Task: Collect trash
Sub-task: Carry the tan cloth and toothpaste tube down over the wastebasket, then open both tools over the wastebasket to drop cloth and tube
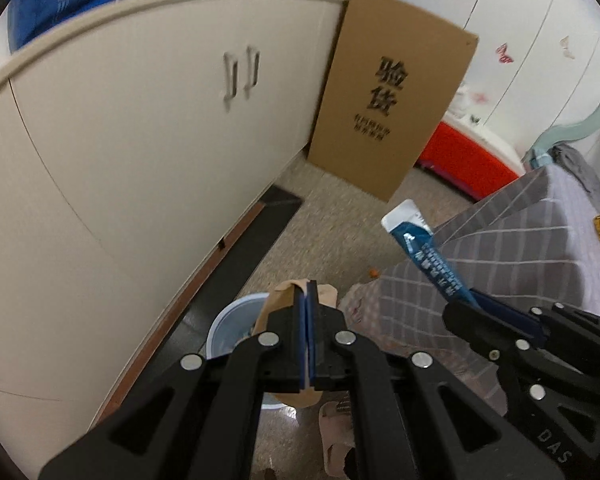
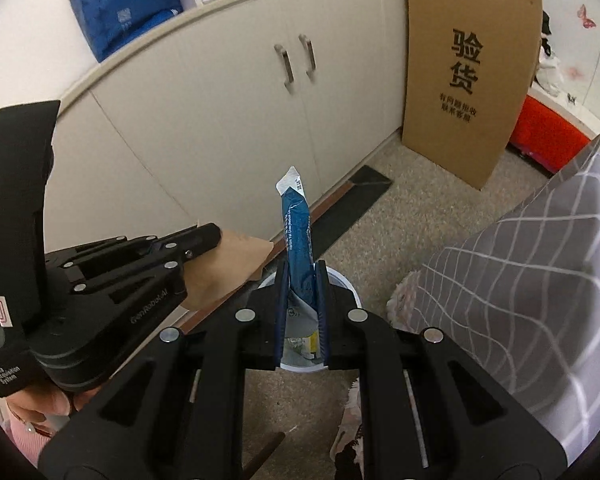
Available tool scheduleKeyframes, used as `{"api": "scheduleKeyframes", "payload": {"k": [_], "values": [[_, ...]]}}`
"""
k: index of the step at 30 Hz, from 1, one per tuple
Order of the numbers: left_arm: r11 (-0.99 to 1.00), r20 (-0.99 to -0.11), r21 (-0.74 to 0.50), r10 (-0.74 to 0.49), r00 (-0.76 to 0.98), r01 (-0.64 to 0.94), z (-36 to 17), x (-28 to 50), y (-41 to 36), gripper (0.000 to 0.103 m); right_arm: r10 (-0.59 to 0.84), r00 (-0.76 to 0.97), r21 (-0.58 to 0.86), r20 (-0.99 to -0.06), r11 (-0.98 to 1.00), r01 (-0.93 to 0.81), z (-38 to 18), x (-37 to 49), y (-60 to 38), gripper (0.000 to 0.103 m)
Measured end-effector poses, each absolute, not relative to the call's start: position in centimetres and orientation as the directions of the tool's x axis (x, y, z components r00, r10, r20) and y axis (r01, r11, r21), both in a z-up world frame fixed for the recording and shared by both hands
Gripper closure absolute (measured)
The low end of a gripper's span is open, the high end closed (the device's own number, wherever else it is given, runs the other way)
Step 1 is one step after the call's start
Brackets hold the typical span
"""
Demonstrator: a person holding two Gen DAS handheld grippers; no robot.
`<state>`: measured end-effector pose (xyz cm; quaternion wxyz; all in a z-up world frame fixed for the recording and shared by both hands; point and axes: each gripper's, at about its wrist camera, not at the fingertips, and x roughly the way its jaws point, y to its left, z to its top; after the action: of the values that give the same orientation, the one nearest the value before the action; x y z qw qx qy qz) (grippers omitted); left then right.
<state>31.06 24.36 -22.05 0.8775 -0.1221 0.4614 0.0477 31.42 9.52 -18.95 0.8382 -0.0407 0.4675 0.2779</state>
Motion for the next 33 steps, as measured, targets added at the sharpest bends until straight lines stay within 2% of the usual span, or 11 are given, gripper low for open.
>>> {"api": "scheduleKeyframes", "payload": {"k": [4, 6, 7, 8, 15, 33], "values": [[0.957, -0.848, -0.183, -0.037, 0.529, -0.227, -24.3, 32.4, 25.3, 0.100, 0.406, 0.392, 0.193, -0.826, 0.856, -0.480, -21.3, 32.3, 10.0, 0.090], [0.951, -0.871, -0.185, -0.042, 0.490, -0.248, -25.7, 33.4, 25.9, 0.075, 0.396, 0.382, 0.193, -0.835, 0.861, -0.470, -22.3, 32.9, 10.1, 0.090], [0.948, -0.882, -0.175, -0.031, 0.469, -0.266, -26.4, 33.6, 26.2, 0.035, 0.392, 0.373, 0.195, -0.841, 0.863, -0.466, -22.9, 33.0, 10.2, 0.090], [0.944, -0.894, -0.158, -0.013, 0.448, -0.289, -27.2, 33.8, 26.6, 0.024, 0.389, 0.367, 0.197, -0.845, 0.864, -0.463, -23.3, 33.1, 10.2, 0.090], [0.936, -0.911, -0.146, -0.001, 0.412, -0.322, -29.3, 33.3, 28.0, 0.023, 0.376, 0.335, 0.197, -0.864, 0.865, -0.462, -25.3, 33.3, 11.0, 0.090], [0.914, -0.876, -0.136, 0.069, 0.477, -0.382, -26.4, 31.3, 29.7, 0.023, 0.428, 0.324, 0.246, -0.843, 0.845, -0.475, -25.7, 33.5, 13.8, 0.089]]}}
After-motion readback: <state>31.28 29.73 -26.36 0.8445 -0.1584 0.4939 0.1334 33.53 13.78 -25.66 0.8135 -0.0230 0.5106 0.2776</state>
